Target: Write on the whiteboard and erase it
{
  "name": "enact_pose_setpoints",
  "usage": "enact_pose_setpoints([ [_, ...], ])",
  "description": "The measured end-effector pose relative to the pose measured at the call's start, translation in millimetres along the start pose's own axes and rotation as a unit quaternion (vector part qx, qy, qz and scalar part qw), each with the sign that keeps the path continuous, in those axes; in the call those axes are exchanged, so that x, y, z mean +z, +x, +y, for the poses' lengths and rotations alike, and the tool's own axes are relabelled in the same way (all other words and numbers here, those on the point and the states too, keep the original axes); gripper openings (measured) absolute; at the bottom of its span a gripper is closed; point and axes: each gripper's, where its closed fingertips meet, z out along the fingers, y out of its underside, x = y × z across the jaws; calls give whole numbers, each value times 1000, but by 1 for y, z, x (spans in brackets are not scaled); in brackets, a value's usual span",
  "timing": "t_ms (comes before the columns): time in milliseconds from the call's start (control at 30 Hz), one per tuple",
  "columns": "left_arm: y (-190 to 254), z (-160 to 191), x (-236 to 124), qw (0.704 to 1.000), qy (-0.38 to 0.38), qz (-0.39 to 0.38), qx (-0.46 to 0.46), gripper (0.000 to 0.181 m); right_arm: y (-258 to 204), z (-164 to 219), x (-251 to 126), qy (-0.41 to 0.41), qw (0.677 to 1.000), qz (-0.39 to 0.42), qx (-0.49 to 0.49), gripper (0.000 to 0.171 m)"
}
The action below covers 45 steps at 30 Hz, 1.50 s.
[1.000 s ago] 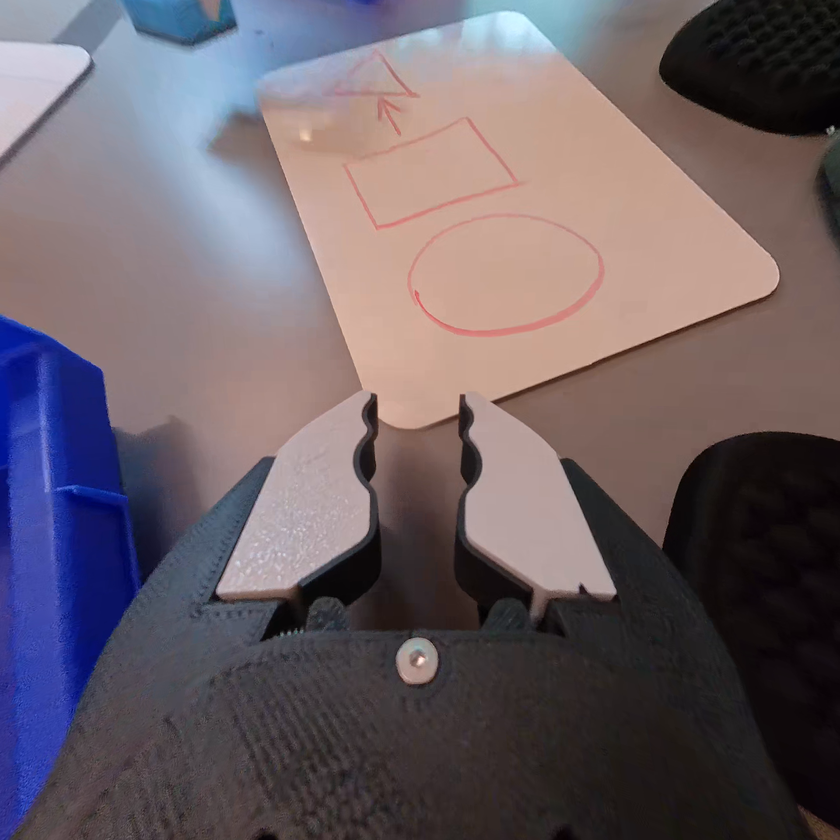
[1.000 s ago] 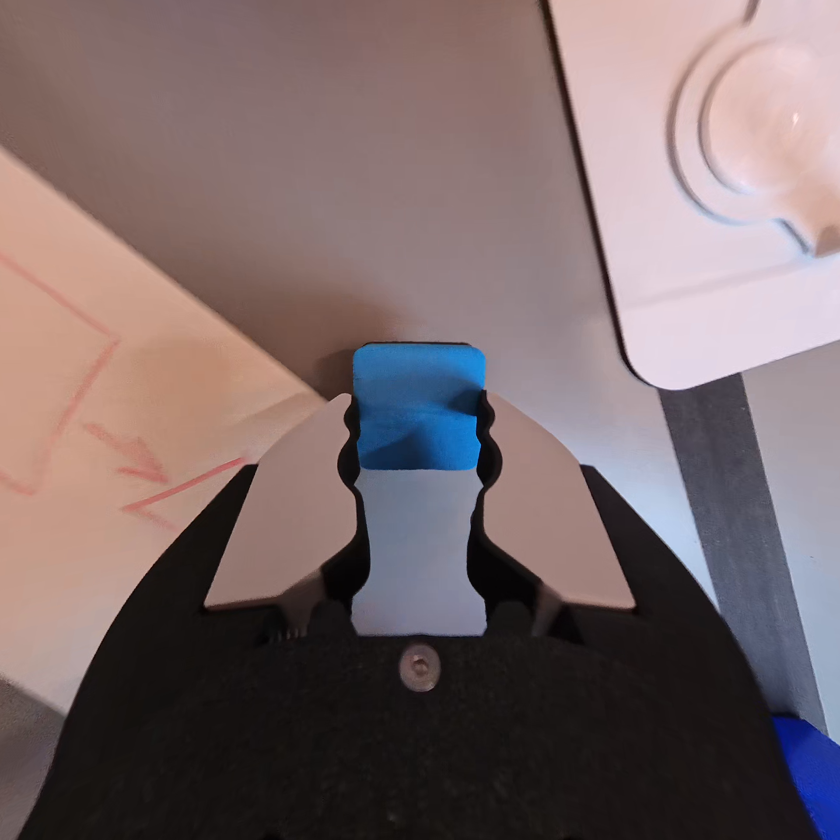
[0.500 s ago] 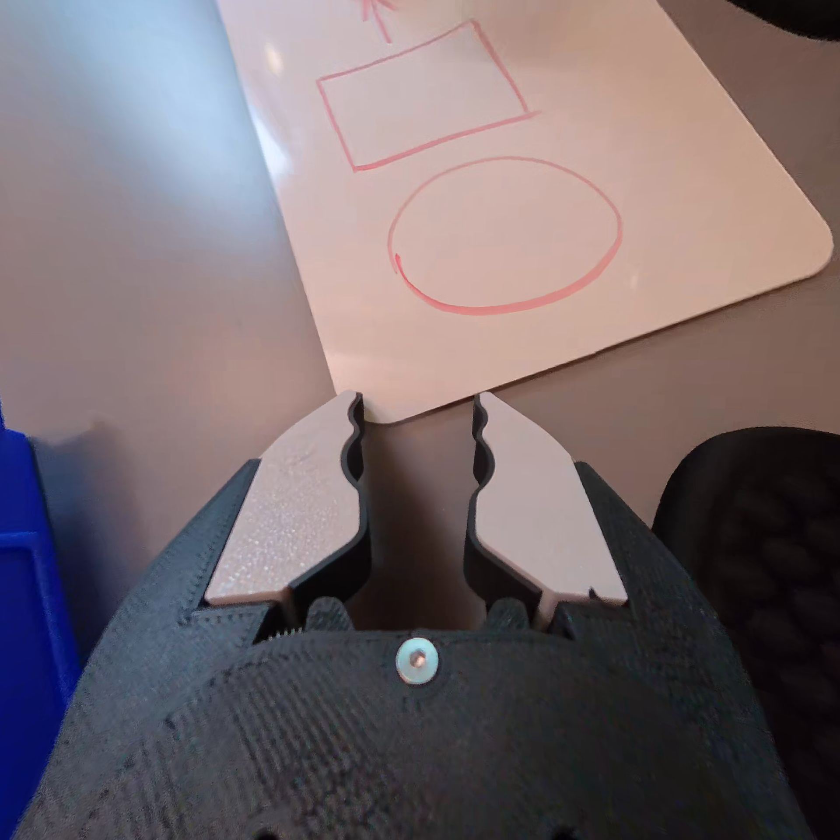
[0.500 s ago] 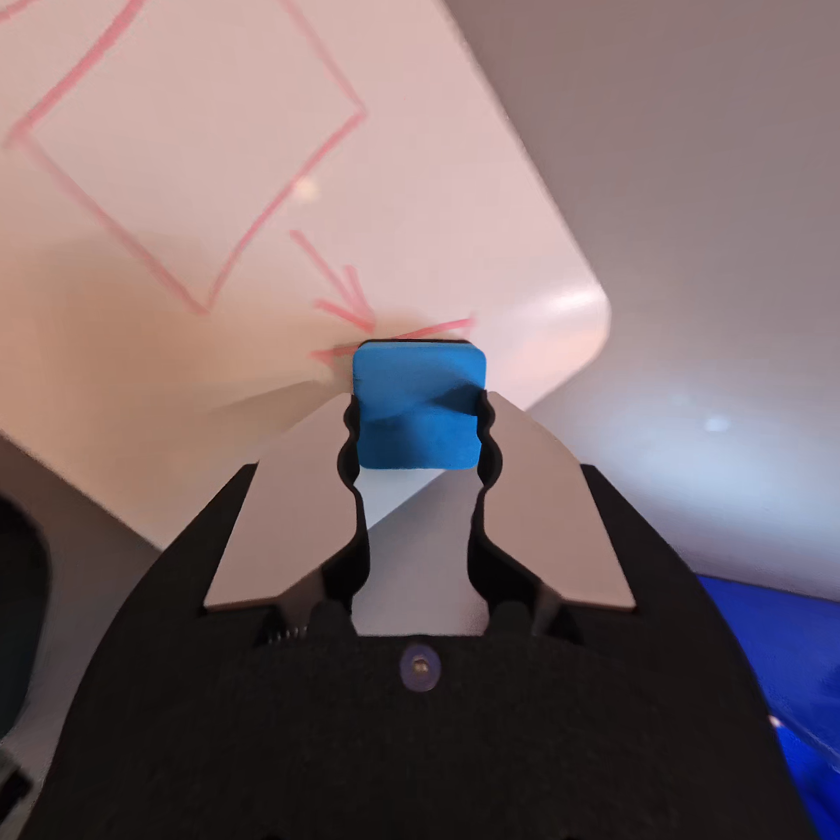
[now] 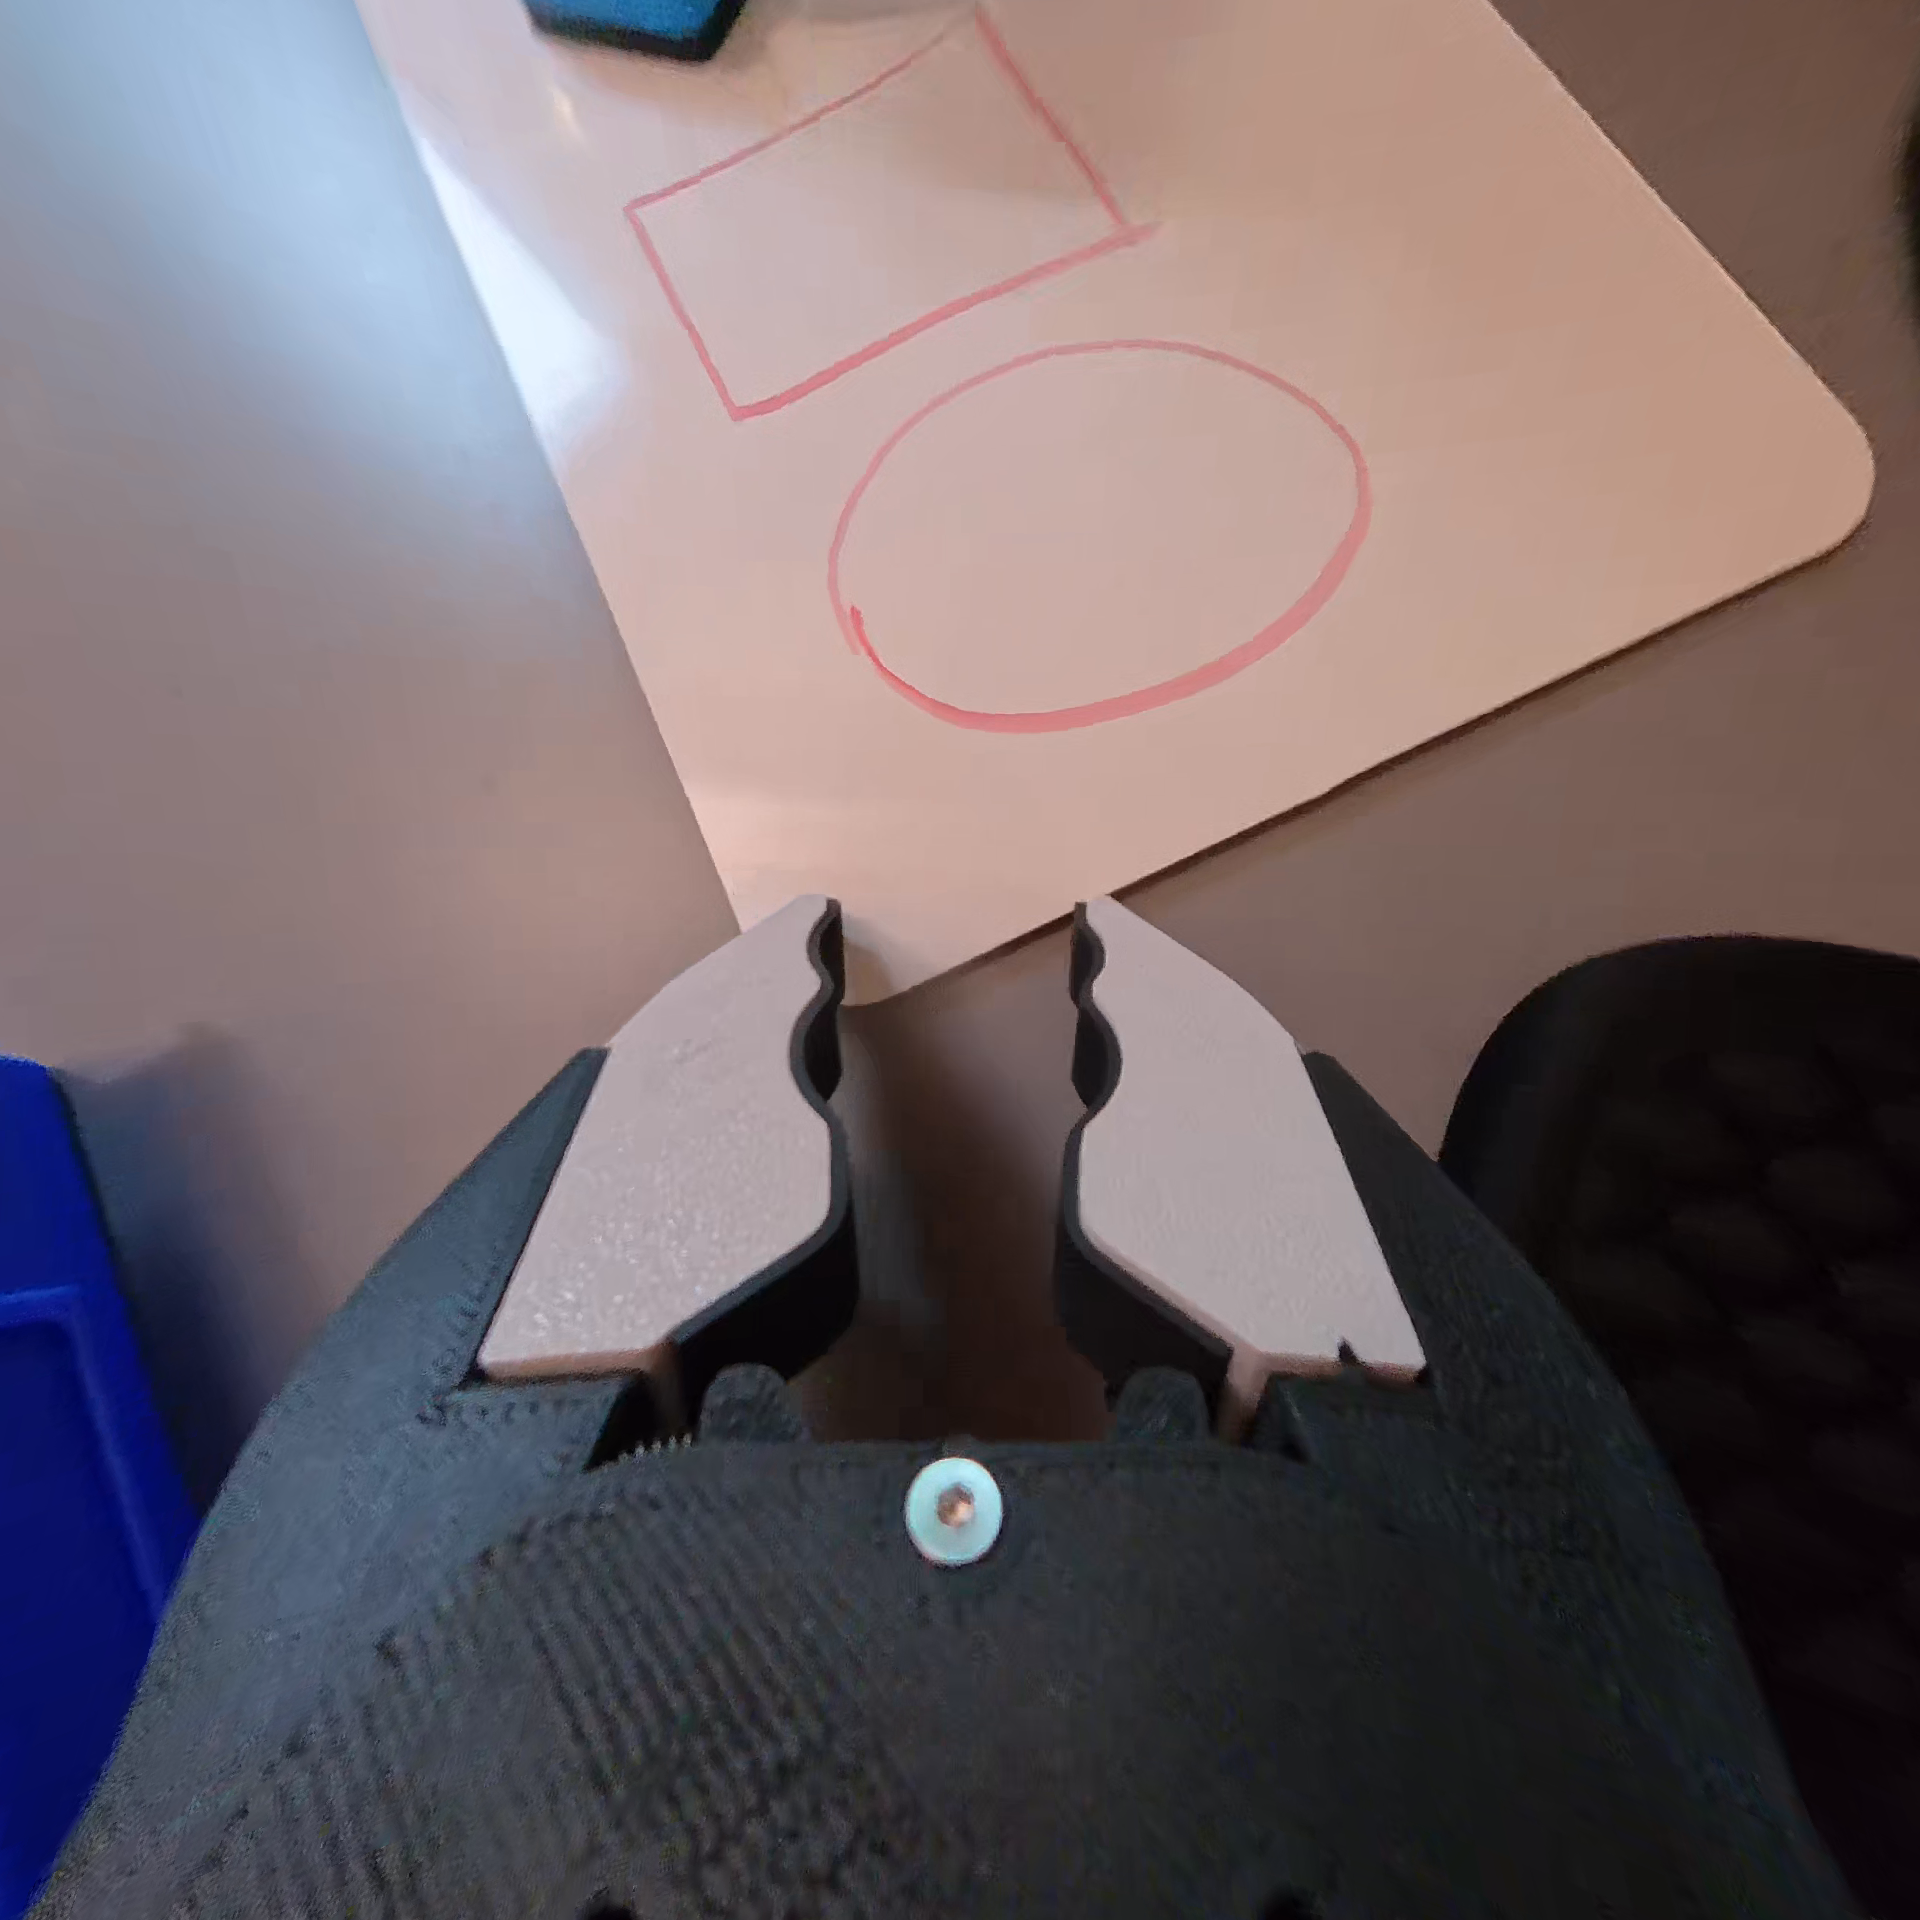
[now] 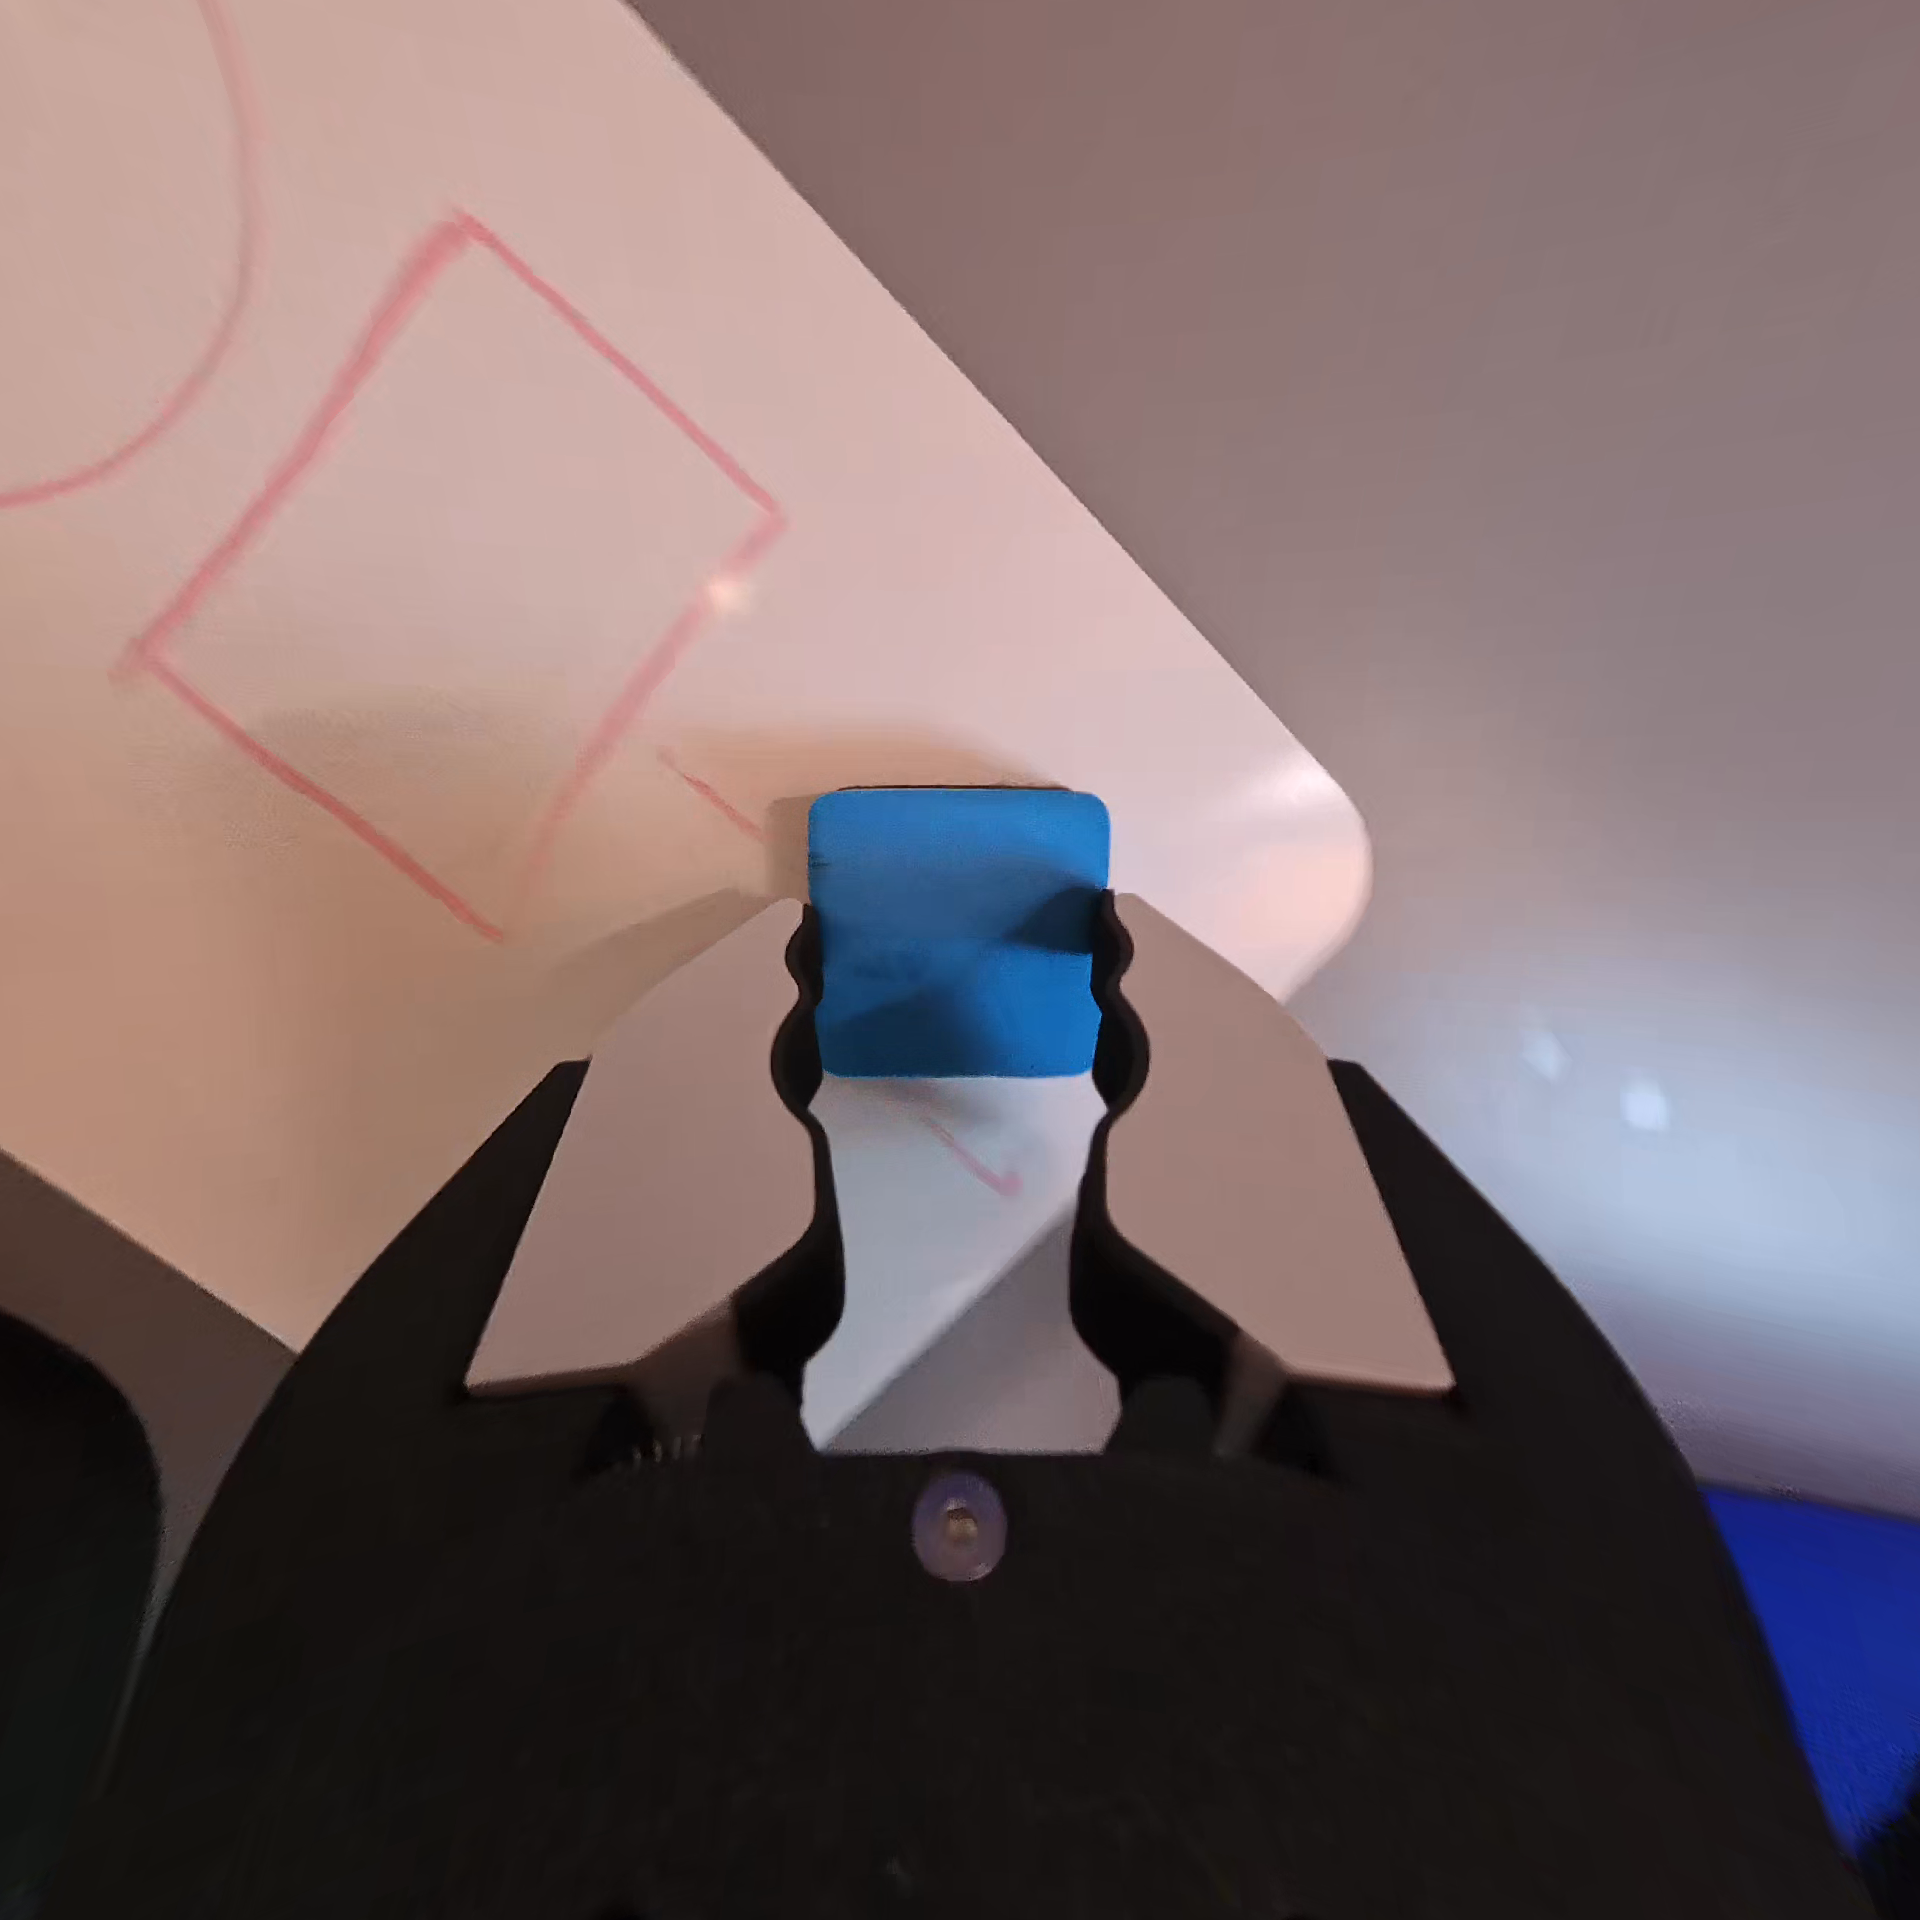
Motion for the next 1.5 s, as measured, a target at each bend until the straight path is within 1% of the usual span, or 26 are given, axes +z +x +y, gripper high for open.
enact_pose_setpoints([
  [67, 4, -14, -3, 999, 36, 4, 13, 24, -15, -10, 3, -6, 1000, -3, -27, 51],
  [100, 11, -26, -5, 997, 66, 29, -2, 20, -17, -10, 3, -10, 999, -3, -35, 51],
  [133, 17, -32, -6, 996, 77, 52, -15, 22, -17, -7, 2, -13, 999, -5, -33, 51],
  [167, 14, -31, -4, 996, 70, 44, -20, 20, -15, -5, 0, -15, 1000, -6, -24, 51],
  [233, 2, -11, 6, 1000, 5, 3, -18, 1, -10, 1, -2, -15, 1000, -5, -10, 51],
  [333, 2, -13, 13, 997, -19, 15, -71, 0, -9, -3, 0, 3, 1000, -4, 14, 51],
  [367, 0, -13, 13, 997, -33, 6, -69, 0, -12, -7, 2, 7, 1000, -5, 10, 51],
  [467, -3, -15, 16, 997, -40, -2, -67, 1, -45, -7, 1, -11, 999, -26, -36, 50],
  [533, -2, -14, 15, 997, -39, -1, -66, 1, -65, 8, -6, -26, 997, -46, -53, 51],
  [567, -1, -14, 15, 997, -38, -3, -64, 1, -63, 18, -10, -34, 997, -43, -47, 51],
  [633, -1, -14, 15, 998, -37, -5, -59, 1, -30, 37, -16, -46, 999, -5, -11, 51],
  [700, 2, -16, 16, 998, -39, -2, -54, 0, -8, 32, -13, -20, 999, 3, 41, 50],
  [733, 2, -17, 17, 998, -40, -3, -53, 0, -9, 22, -9, -8, 999, 7, 35, 50],
  [833, 2, -17, 17, 998, -43, -9, -51, 1, -61, -1, -2, 10, 999, -25, -34, 51],
  [900, 2, -16, 16, 998, -43, -13, -52, 1, -91, 15, -10, -14, 997, -36, -61, 51],
  [933, 2, -16, 16, 998, -42, -13, -53, 1, -91, 30, -16, -27, 998, -32, -53, 51],
  [1000, 2, -16, 16, 998, -43, -12, -52, 1, -60, 51, -23, -32, 999, -8, 20, 51],
  [1067, 1, -16, 16, 997, -47, -15, -50, 1, -32, 44, -19, -13, 998, 10, 67, 50],
  [1100, 1, -16, 16, 997, -47, -19, -51, 1, -34, 32, -15, -4, 998, 14, 54, 50],
  [1167, 0, -16, 17, 997, -44, -25, -51, 1, -71, 15, -9, 11, 1000, -14, 11, 51],
  [1233, 0, -16, 16, 997, -44, -26, -52, 0, -99, 31, -17, -5, 999, -29, -14, 51],
  [1267, 0, -16, 16, 997, -43, -26, -52, 1, -94, 46, -23, -14, 1000, -22, 4, 51],
  [1333, 1, -16, 16, 997, -44, -27, -50, 1, -53, 67, -30, -17, 996, 9, 85, 50],
  [1400, 1, -16, 16, 997, -46, -31, -47, 1, -32, 53, -23, 6, 994, 22, 105, 50],
  [1433, 1, -16, 16, 997, -45, -32, -47, 1, -41, 35, -16, 18, 997, 18, 76, 50],
  [1500, 1, -16, 16, 997, -44, -33, -46, 1, -87, 11, -8, 33, 999, -21, 13, 51],
])
